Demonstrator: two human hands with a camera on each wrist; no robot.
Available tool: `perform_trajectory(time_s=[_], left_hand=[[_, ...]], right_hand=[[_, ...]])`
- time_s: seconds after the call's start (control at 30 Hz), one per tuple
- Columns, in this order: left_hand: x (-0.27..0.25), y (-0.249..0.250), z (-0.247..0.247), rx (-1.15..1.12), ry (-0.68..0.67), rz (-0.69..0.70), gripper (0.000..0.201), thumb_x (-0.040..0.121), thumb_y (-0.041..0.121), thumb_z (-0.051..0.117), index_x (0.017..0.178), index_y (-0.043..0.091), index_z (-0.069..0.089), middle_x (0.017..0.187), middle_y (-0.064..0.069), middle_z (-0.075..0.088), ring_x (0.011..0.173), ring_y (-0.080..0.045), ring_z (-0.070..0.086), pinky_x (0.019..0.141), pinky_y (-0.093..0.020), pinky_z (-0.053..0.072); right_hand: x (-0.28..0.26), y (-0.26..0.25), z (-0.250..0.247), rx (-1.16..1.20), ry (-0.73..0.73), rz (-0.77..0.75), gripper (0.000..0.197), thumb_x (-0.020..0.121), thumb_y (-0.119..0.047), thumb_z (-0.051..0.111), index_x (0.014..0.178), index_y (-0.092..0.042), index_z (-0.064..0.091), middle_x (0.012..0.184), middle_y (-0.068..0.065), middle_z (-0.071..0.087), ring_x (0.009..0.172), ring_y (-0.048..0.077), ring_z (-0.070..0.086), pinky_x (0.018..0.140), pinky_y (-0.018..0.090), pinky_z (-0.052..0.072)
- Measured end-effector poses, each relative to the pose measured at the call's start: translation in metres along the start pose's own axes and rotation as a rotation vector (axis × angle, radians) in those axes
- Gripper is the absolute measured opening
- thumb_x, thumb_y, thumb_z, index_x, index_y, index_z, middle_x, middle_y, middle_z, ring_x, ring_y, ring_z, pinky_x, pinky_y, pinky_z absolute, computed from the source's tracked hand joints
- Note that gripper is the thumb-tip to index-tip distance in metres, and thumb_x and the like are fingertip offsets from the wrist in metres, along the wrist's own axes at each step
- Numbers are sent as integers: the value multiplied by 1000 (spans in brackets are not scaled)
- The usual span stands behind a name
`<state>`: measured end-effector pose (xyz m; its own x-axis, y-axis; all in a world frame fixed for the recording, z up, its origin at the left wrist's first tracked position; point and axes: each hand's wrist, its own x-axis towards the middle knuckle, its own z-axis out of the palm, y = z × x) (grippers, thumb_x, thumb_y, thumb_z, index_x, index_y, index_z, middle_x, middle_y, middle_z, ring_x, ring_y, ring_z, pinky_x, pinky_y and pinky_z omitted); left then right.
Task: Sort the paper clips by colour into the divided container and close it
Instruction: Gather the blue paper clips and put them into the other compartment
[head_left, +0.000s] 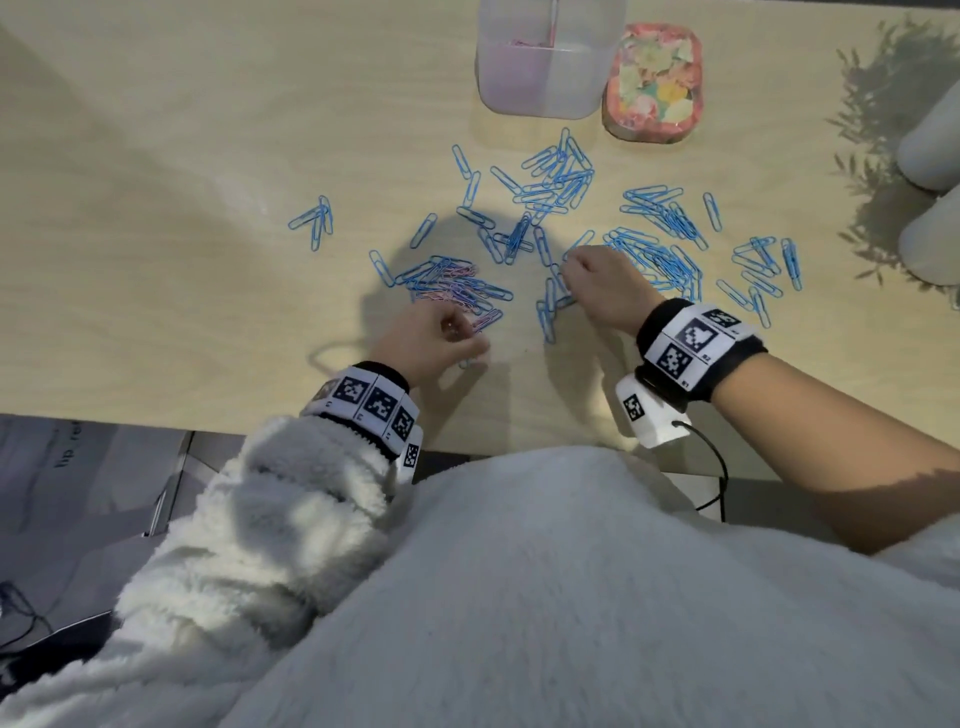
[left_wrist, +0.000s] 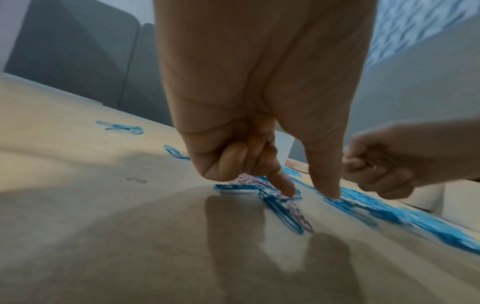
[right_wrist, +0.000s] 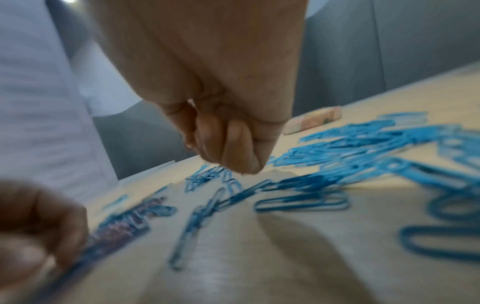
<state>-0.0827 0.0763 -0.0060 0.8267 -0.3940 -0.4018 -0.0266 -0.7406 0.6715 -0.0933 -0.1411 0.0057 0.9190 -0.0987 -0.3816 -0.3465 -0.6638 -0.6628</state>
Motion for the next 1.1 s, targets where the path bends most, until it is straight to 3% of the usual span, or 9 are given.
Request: perform_trajectory(time_s=[0.1,0.2,0.27,0.37,0.5,0.67,0.87,0.93,1.1], left_hand=[[-5,2,6,121,44,27,18,75,28,74,76,13,64,59,13,44,57,-5,42,51,-15,29],[-7,6,7,149,71,15,10,78,21,70,78,11,67,64,5,51,66,-13,46,60,-23,31],[-8,6,5,165,67,14,8,80,17,66,79,10,69,68,1,52,68,-15,47,63,-23,30],[-8,4,3,175,69,39,9,80,14,63,79,8,69,61,2,48,65,-17,45,55,-20,23],[-9,2,2,189,51,80,12,81,15,64,80,5,69,57,6,43,60,-15,42,53,-21,21],[-10,-5,5,163,36,68,17,84,27,64,78,11,64,54,12,39,51,-2,38,53,-25,22],[-9,-7,4,124,16,47,13,85,25,64,77,14,61,55,10,38,53,-3,36,50,-19,26],[-8,-6,3,130,14,43,11,84,22,64,77,13,63,54,10,38,52,-3,37,49,-16,26],[-6,-4,1,118,1,28,12,83,22,65,73,16,60,52,8,38,51,-5,37,50,-23,29]], right_hand=[[-2,-18,6,374,-232,125,40,92,-19,39,53,-20,29,51,2,30,38,14,25,46,20,21],[1,-24,19,387,-309,83,43,95,-33,47,57,-15,43,49,0,46,31,9,39,37,16,29],[5,-27,25,204,-301,-90,25,90,-25,58,72,-8,59,54,-4,49,38,2,43,42,17,33],[6,-33,36,-253,-253,-318,14,81,-22,66,93,-15,68,62,-11,42,65,10,44,61,25,30],[3,-33,39,-418,-173,-319,13,82,-23,62,93,-17,66,76,-6,48,75,11,45,67,22,28],[4,-10,18,-9,-150,-155,11,85,-16,64,81,-5,67,44,-9,45,37,-3,45,44,11,31],[0,18,-7,-66,0,-145,16,84,-14,62,80,-1,71,53,0,49,52,7,43,58,26,36],[-2,19,-8,11,16,-138,15,84,-14,64,79,-1,70,50,-4,44,45,5,40,50,15,30],[-6,9,-2,740,-152,79,22,84,6,54,65,-4,53,58,6,56,40,9,43,39,15,31]])
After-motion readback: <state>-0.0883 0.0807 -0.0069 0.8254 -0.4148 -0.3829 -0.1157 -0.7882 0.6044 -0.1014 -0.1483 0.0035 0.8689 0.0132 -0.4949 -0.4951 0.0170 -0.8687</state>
